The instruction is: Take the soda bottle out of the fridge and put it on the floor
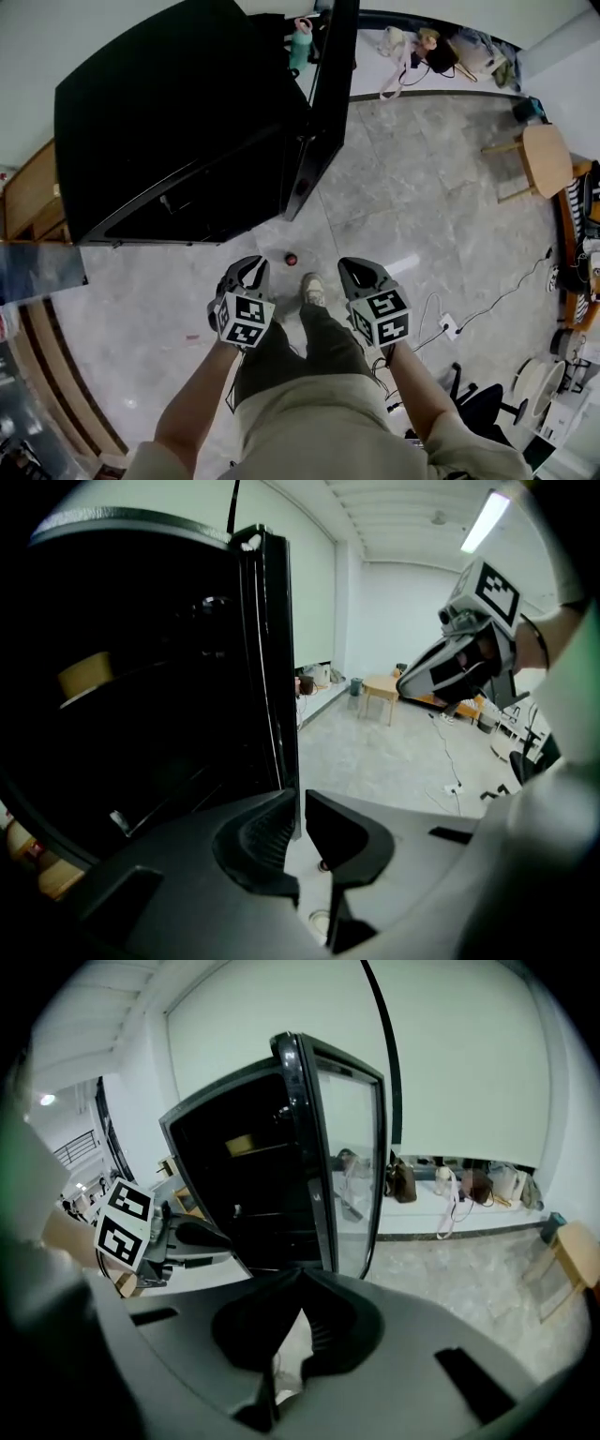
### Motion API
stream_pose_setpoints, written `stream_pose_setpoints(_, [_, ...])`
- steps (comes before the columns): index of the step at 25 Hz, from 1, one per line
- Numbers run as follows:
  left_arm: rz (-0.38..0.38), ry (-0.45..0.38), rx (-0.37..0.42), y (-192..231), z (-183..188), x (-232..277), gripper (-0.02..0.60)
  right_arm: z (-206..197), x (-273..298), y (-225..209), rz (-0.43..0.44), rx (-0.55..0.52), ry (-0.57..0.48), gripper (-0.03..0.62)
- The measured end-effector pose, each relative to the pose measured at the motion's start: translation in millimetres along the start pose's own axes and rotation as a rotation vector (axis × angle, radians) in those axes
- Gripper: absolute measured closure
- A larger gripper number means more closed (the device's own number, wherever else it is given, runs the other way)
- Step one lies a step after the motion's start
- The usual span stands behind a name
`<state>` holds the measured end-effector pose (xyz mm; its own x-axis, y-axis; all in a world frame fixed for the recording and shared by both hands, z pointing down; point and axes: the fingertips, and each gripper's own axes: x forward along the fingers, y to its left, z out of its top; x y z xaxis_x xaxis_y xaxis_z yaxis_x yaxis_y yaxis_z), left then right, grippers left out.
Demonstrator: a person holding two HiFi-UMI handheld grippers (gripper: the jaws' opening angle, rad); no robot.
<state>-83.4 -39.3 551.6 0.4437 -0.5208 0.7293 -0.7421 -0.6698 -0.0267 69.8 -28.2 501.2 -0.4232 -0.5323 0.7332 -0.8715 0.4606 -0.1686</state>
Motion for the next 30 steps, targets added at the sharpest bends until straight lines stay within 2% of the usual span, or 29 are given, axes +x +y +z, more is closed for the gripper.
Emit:
stream_pose_setpoints(7, [0.062,-0.123,0.041,25.9,56.3,-98.6,0.551,91.5,-61.4,55.5,0.055,-0.06,-0.154,0.599])
stream_pose_setpoints(12, [0.104,-0.215,0.038,38.3,94.8,-161.0,0.551,147.7,-103.1,95.2,0.044,-0.205,-0.259,0.599])
stream_pose_setpoints(16, [0.132,-0.342,0.011,45.9,137.8,-219.8,0.555,192.8,-139.3,123.9,0.06,-0.287,-0.346,0.599])
stream_pose_setpoints(21, [0.196,-0.459,0.038,50.9,177.6,-282.7,0.56,233.6,-181.3,152.9,0.106,-0.322,-0.48,0.599])
stream_pose_setpoints(30, [0.261,-0.611,0.07,55.4,212.0,-361.7,0.56,290.8,-238.3,198.0,0.169,-0.331,-0.683,0.599])
